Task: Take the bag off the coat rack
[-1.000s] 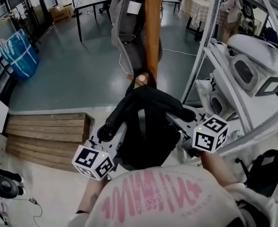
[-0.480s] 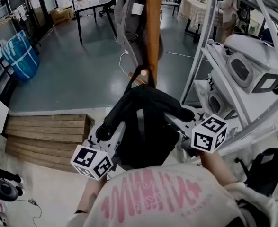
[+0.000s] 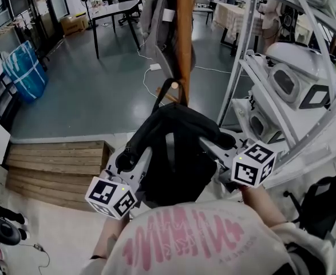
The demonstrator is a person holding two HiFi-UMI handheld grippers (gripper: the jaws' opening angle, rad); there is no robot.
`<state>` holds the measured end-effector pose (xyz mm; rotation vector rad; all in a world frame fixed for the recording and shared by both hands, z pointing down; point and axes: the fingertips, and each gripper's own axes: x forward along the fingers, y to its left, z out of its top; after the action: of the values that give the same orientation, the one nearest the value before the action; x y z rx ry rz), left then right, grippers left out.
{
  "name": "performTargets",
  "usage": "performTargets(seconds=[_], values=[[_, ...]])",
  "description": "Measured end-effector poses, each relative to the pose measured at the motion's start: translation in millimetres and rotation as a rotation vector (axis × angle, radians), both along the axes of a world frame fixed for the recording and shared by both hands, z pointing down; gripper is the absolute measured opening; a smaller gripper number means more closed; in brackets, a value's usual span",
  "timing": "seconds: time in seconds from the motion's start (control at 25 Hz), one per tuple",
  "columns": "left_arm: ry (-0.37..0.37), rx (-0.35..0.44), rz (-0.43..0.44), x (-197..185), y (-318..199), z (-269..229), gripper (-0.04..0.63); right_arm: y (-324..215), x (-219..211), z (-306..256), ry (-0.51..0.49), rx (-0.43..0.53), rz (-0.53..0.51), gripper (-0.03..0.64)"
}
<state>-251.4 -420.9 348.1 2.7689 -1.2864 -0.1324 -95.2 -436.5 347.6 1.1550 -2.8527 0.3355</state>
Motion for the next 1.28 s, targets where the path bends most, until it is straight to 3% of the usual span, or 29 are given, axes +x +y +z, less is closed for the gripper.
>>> performTargets(seconds=[0.6,1.28], values=[[0.011,0.025,-0.005,-21,40,-7,0.129,42,-19,-6,0.001,0.019,-0.001,0.115],[0.021,-0.043,-0.051,-40,107,26,0.129,106,-38,34,0.011,-0.062,0.008,0.117]])
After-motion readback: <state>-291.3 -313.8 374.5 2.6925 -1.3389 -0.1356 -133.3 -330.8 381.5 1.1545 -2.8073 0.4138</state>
